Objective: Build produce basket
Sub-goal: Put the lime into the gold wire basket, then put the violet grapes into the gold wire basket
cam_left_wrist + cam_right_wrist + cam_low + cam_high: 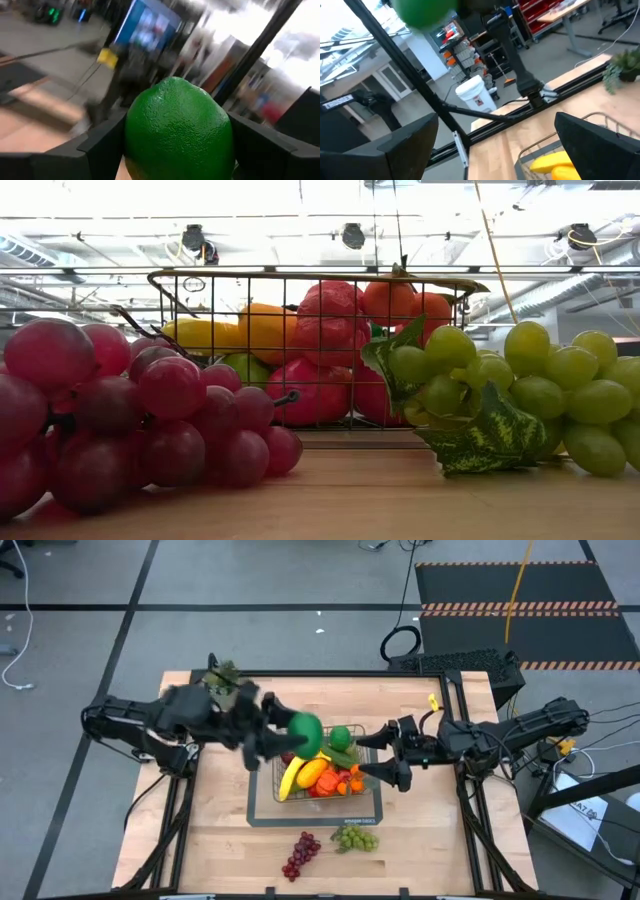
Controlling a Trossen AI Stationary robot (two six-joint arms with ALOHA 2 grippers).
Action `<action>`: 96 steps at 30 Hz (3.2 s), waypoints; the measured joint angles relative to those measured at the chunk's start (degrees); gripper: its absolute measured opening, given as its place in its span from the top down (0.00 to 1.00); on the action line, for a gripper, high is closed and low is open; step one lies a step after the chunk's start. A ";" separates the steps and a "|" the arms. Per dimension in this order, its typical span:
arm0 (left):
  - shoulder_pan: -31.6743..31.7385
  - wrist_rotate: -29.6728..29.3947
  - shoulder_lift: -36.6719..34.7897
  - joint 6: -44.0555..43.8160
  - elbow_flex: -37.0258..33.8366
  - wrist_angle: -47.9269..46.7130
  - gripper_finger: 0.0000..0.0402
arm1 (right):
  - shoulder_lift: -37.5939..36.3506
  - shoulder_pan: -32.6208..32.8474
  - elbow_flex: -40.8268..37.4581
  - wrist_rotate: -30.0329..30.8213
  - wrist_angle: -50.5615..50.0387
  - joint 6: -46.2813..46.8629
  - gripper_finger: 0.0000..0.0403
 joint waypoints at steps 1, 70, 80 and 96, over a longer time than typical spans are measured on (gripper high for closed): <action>0.00 0.02 0.27 1.78 0.00 -3.29 0.21 | -0.28 -0.10 0.00 0.33 0.00 -0.39 0.02; -20.89 -5.54 27.79 3.34 -0.01 -30.70 0.04 | -6.52 5.99 0.00 -4.31 -11.81 8.27 0.03; -20.88 -5.07 36.31 -2.11 -0.02 -15.93 0.04 | -6.52 10.90 0.00 -9.33 -14.36 12.52 0.03; -15.80 -0.38 38.26 -4.37 0.00 -23.24 0.18 | -6.52 13.21 0.00 -9.15 -14.43 11.68 0.03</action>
